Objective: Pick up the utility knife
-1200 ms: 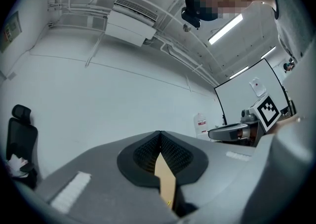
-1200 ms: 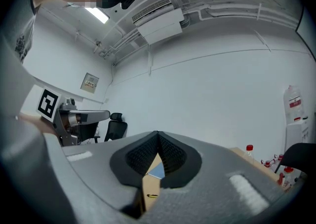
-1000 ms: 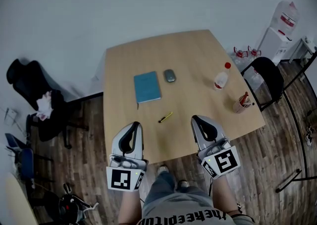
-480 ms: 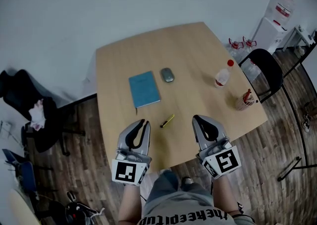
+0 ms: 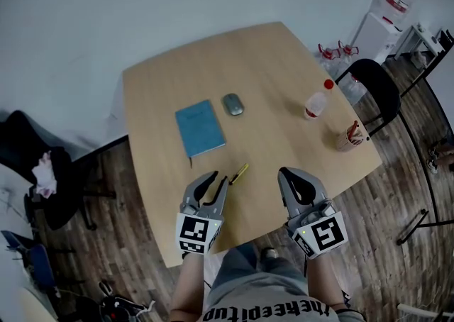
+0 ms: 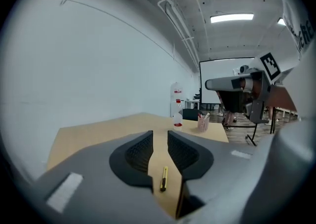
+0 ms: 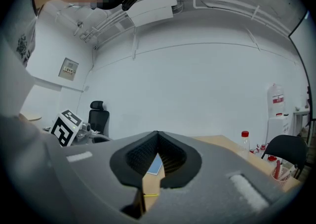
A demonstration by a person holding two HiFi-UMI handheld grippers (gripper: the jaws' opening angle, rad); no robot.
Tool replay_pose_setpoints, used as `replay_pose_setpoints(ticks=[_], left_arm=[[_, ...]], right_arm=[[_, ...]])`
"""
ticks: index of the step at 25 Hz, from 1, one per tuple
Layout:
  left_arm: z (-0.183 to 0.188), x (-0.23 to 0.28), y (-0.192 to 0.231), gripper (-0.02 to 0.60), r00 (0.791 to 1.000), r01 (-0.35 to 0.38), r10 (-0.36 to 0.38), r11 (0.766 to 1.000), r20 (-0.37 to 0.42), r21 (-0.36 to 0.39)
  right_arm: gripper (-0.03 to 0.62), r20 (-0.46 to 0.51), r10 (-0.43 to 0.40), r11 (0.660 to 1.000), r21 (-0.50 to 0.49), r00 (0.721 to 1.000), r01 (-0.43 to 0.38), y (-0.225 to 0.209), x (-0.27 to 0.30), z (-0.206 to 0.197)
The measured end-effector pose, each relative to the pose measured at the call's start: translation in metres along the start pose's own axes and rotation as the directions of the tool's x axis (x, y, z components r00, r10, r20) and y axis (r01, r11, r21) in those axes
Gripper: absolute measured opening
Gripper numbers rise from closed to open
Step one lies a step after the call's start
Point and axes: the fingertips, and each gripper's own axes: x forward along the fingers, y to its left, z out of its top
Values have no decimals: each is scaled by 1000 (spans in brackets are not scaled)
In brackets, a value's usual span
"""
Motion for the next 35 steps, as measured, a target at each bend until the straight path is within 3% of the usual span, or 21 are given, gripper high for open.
replay_pose_setpoints(ticks=[8,18,35], left_arm=[[-50,34,-11,138,985,94,-88,995,-152,31],[-106,61,-24,181,932,178,-157,984,-326,35],[-157,87,-21,172,864,205,-147,976,-481,69]], right_arm=[[2,-35,-38,999,-6,999,38,-6,-2,-8],[2,-71,-92,996,-10,993,91,-15,-11,-15],[0,-100,-169,986,-12,980,169,-32,-25,-24]])
